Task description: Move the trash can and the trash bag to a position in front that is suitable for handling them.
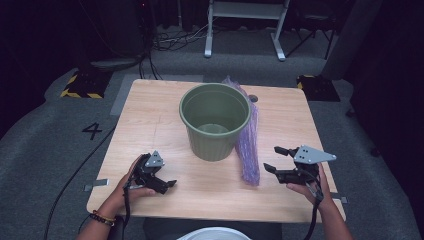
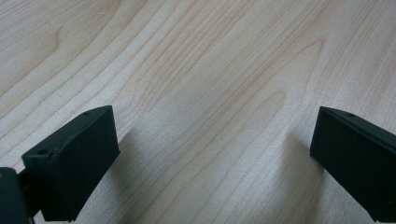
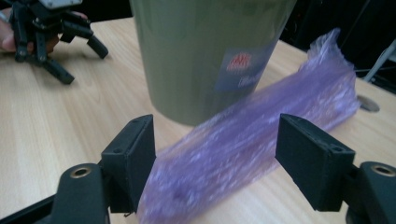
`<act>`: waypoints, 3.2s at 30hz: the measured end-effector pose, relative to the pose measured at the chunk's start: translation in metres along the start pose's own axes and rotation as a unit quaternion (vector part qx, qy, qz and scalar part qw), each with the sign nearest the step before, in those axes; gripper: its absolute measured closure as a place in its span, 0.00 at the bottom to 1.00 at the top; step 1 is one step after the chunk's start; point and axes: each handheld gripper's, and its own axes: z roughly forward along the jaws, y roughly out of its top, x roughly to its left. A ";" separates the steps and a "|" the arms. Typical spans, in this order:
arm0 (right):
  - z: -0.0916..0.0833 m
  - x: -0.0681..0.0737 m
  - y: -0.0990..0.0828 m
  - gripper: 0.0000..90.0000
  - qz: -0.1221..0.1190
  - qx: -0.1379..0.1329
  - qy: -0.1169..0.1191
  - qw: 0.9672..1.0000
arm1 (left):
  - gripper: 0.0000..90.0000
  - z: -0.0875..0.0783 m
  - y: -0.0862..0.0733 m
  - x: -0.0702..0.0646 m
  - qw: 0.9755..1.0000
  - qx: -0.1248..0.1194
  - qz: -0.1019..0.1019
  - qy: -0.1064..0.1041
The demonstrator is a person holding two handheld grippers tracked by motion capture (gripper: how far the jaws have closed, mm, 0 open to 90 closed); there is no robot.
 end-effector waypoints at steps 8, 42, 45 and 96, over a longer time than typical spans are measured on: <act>0.010 -0.008 0.032 0.32 -0.020 -0.020 0.009 1.000 | 0.01 0.000 0.000 0.000 1.000 0.000 0.000 0.000; 0.056 0.005 0.108 0.32 -0.081 -0.024 0.061 0.995 | 0.01 0.000 0.000 0.000 1.000 0.000 0.000 0.000; 0.061 0.007 0.110 0.33 -0.084 -0.019 0.067 0.994 | 0.01 0.000 0.000 0.000 1.000 0.000 0.001 0.000; 0.112 0.044 0.135 0.44 -0.131 0.007 0.100 0.986 | 0.01 0.000 0.000 0.000 1.000 0.000 0.000 0.000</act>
